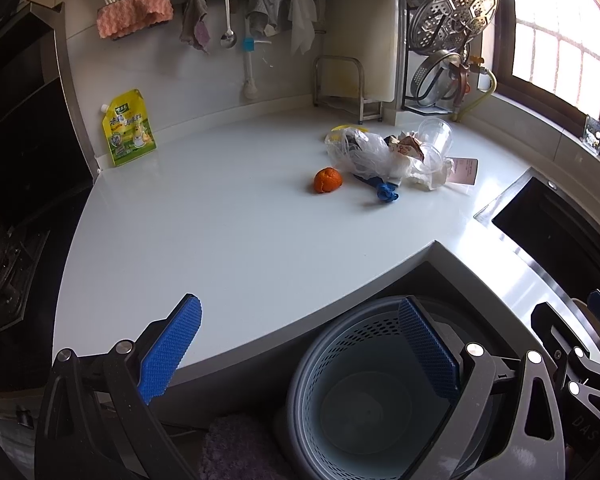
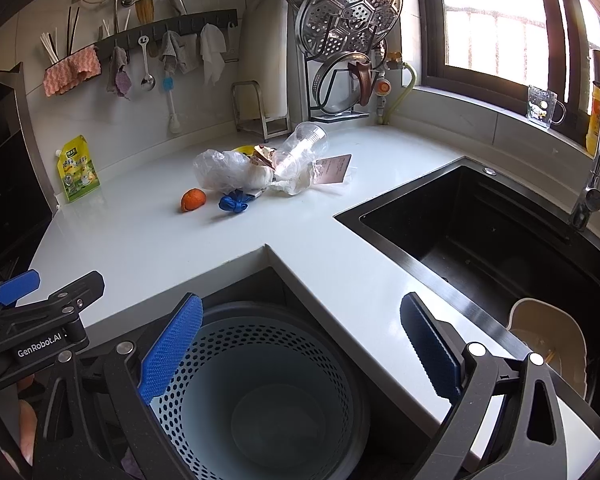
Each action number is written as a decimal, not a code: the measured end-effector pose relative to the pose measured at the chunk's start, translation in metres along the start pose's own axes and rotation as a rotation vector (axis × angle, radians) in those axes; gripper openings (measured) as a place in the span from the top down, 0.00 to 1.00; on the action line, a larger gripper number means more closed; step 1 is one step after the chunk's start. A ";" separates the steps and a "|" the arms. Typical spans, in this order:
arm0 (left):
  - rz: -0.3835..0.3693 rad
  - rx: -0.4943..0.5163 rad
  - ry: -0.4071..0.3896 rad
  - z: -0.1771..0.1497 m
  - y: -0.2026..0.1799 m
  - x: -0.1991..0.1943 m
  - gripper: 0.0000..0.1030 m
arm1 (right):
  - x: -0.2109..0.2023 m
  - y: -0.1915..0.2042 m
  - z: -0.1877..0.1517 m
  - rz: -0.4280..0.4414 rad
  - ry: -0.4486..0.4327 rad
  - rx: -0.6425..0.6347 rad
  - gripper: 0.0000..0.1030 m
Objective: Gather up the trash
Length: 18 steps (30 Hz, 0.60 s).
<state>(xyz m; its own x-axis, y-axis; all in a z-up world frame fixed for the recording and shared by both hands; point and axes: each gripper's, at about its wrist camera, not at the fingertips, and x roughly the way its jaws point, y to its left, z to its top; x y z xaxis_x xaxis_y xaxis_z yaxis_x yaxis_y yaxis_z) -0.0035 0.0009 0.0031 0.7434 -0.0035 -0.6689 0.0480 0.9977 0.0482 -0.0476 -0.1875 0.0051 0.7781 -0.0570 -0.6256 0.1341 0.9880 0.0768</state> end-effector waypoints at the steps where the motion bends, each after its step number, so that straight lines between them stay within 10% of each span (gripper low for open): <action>1: 0.000 0.001 0.000 0.000 0.000 0.001 0.06 | 0.001 0.000 -0.001 0.005 0.000 -0.001 0.08; 18: 0.007 -0.020 0.003 0.037 0.010 0.055 0.06 | 0.054 -0.025 0.043 0.016 -0.012 0.011 0.08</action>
<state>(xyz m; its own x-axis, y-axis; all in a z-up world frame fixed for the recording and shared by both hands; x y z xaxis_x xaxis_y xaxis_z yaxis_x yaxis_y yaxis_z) 0.0624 0.0084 -0.0060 0.7420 0.0035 -0.6704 0.0296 0.9988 0.0380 0.0171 -0.2216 0.0031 0.7876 -0.0425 -0.6148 0.1280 0.9872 0.0957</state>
